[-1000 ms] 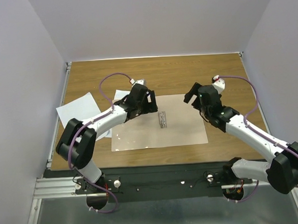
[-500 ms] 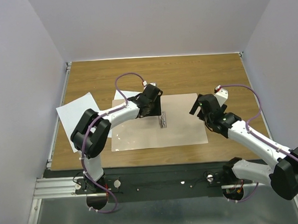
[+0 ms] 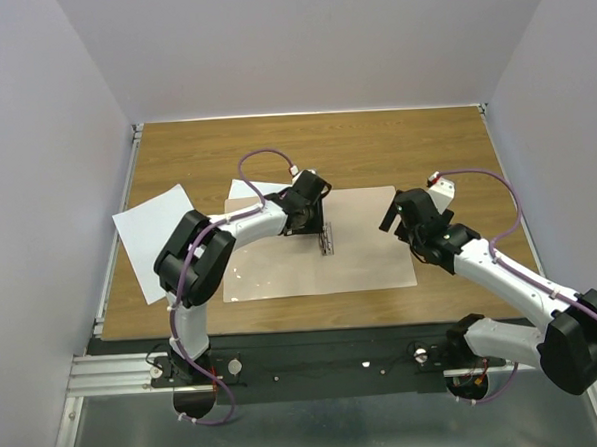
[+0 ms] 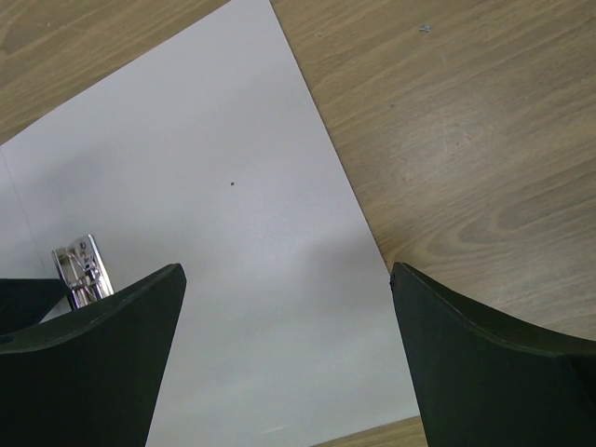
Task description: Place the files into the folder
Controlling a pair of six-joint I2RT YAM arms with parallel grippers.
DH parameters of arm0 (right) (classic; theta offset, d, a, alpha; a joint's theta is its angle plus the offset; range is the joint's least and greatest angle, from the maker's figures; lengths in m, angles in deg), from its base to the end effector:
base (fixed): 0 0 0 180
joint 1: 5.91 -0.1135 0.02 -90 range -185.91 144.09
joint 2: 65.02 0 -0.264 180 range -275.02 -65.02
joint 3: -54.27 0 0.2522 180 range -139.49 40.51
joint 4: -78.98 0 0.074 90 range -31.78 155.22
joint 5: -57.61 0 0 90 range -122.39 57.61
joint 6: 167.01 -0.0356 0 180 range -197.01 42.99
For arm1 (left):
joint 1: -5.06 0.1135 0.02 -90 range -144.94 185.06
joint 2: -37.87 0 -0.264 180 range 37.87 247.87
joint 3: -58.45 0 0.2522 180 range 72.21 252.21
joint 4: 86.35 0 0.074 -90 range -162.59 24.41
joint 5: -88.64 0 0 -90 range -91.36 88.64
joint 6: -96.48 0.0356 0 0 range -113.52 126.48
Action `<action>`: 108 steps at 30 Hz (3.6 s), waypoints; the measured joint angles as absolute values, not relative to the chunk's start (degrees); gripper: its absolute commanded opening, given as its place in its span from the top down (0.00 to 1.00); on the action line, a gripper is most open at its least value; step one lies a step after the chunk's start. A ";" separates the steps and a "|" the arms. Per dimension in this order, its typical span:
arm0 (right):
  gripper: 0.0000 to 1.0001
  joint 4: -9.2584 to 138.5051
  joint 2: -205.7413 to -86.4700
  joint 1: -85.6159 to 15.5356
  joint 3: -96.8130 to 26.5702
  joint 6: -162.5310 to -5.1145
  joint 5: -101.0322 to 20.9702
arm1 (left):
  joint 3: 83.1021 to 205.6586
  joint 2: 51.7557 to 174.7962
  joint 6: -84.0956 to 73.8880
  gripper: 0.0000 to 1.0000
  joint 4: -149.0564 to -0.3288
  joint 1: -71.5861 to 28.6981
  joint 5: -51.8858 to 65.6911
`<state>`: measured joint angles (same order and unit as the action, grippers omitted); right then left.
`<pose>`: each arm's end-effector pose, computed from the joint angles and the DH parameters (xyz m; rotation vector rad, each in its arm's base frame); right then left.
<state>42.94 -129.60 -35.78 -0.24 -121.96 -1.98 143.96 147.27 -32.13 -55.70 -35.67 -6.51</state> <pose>0.2063 0.0977 0.2324 0.5345 2.1776 0.0644 0.3066 -0.2597 0.1712 0.0106 2.5757 -0.4365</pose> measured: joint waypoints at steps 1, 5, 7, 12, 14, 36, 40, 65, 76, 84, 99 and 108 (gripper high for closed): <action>0.00 42.91 -129.60 -35.78 -0.24 -121.96 -1.98 | 143.98 147.30 -32.20 0.55 -55.73 -35.67 -6.51; 0.00 42.83 -129.62 -35.78 -0.24 -121.96 -1.98 | 144.18 147.82 -32.66 0.55 -55.75 -35.67 -6.53; 0.00 42.83 -129.62 -35.78 -0.24 -121.94 -1.98 | 144.61 148.08 -32.79 0.60 -55.70 -35.67 -6.62; 0.00 42.83 -129.62 -35.78 -0.24 -121.94 -2.00 | 146.01 149.74 -33.45 0.62 -55.70 -35.70 -7.40; 0.00 42.83 -129.62 -35.78 -0.22 -121.94 -2.00 | 146.58 150.09 -33.64 0.63 -55.46 -35.76 -8.01; 0.00 42.78 -130.41 -35.78 0.35 -121.94 -2.04 | 156.76 156.21 -37.60 1.00 -45.41 -38.23 -13.74; 0.00 42.80 -130.87 -35.78 0.35 -121.94 -2.37 | 157.07 156.45 -37.71 1.00 -44.95 -38.34 -13.78; 0.38 62.76 -142.34 -35.78 4.18 -118.22 -42.96 | 156.66 156.26 -42.01 1.00 -45.19 -38.19 -12.95; 0.50 67.22 -147.66 -39.96 1.68 -115.03 -42.56 | 156.35 156.19 -46.98 1.00 -45.83 -37.88 -11.23; 0.63 67.33 -154.67 -41.64 -1.92 -113.74 -40.93 | 154.89 155.54 -48.66 1.00 -47.40 -37.82 -11.16; 0.73 67.26 -159.22 -42.23 -4.00 -112.91 -39.50 | 154.25 155.27 -49.10 1.00 -48.16 -37.82 -11.18; 0.92 66.43 -160.44 -42.45 -5.27 -113.02 -38.54 | 154.21 155.27 -48.66 1.00 -48.38 -37.82 -11.18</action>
<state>66.43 -160.44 -42.45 -5.27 -113.02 -38.54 154.21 155.27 -48.66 -48.38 -37.82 -11.18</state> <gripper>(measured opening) 0.190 0.010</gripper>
